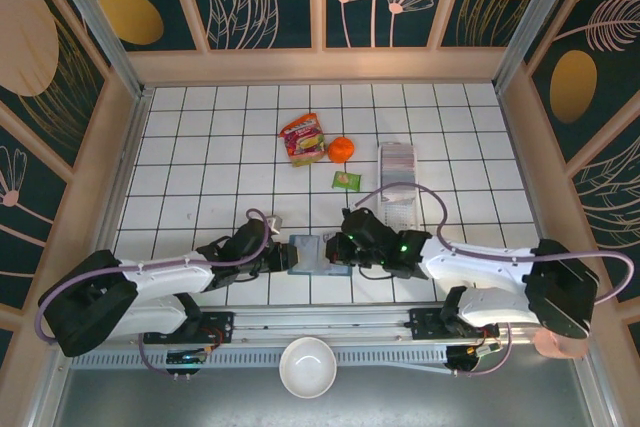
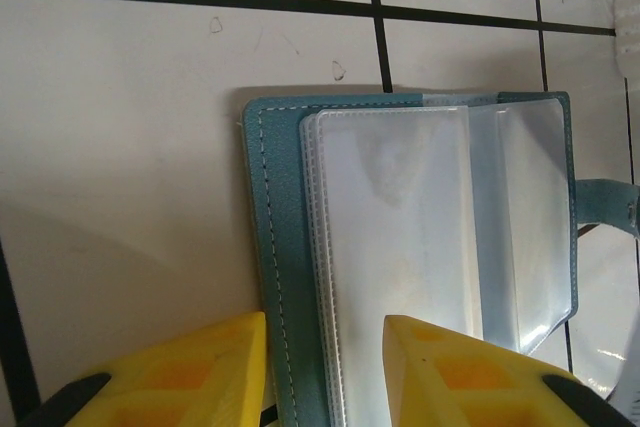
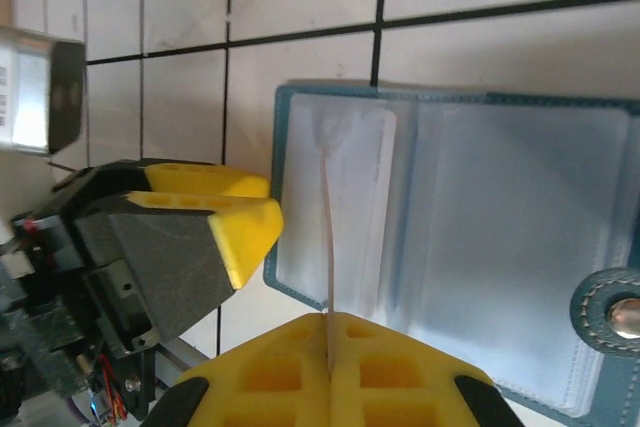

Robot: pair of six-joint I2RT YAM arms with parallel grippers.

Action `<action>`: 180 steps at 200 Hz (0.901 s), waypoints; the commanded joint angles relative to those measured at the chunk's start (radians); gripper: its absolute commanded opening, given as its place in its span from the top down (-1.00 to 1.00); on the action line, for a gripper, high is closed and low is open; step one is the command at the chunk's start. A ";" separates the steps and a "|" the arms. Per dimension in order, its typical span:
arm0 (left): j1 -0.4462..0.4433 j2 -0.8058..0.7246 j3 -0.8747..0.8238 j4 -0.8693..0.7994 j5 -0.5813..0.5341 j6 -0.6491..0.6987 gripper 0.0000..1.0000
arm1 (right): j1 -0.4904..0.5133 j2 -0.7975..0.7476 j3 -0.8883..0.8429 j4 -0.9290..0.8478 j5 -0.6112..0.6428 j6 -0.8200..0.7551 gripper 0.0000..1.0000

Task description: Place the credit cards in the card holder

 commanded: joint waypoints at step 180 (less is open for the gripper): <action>-0.038 0.020 -0.039 -0.058 0.071 -0.051 0.46 | -0.003 0.161 0.017 0.054 0.068 0.023 1.00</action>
